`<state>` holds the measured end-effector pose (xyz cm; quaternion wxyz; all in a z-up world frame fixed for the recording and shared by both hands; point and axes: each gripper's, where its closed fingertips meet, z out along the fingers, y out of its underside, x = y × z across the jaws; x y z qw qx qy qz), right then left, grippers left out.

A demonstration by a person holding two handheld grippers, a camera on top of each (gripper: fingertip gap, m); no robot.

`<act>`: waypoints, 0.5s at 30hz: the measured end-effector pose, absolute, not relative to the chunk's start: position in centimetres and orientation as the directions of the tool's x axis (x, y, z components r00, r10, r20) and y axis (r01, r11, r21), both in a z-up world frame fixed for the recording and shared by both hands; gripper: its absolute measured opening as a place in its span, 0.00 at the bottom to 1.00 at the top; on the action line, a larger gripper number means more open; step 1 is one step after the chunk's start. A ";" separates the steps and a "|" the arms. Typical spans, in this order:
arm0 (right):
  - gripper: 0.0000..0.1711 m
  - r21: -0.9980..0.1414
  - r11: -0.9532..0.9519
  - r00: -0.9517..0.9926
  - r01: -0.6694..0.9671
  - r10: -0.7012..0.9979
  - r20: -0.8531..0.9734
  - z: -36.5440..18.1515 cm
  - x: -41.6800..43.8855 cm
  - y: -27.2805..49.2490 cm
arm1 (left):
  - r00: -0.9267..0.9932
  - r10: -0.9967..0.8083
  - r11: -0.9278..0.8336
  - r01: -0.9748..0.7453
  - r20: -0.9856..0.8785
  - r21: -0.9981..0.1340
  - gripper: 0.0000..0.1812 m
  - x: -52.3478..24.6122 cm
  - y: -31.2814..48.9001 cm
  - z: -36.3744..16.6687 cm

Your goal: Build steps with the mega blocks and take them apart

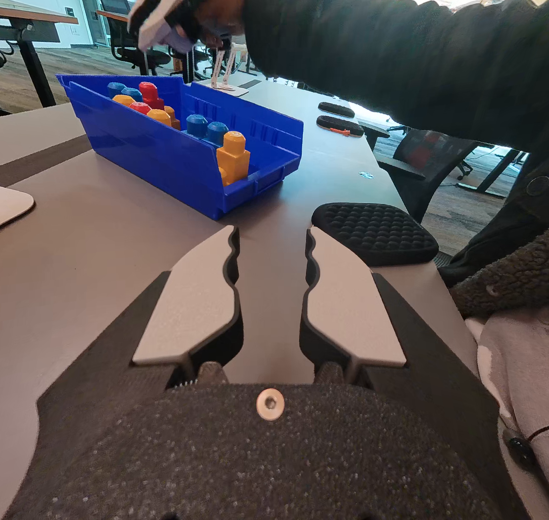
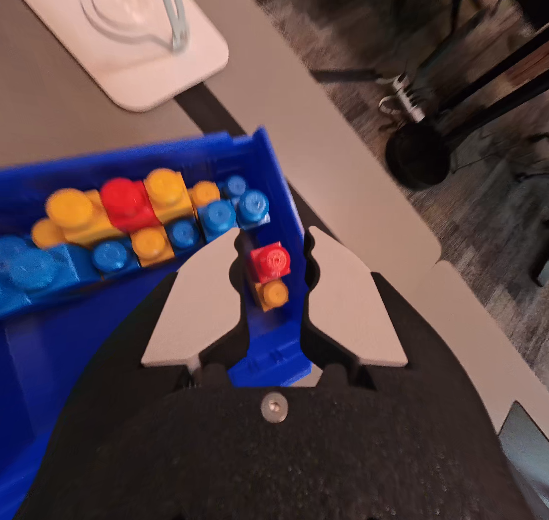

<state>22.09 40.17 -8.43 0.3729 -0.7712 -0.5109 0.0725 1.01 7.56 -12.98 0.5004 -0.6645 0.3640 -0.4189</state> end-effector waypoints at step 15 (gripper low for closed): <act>0.25 -0.995 0.097 0.484 -0.014 0.872 0.079 6.1 4.3 22.1 | 0.491 -0.867 -0.111 -0.034 0.080 -0.993 0.20 -0.2 7.9 -10.4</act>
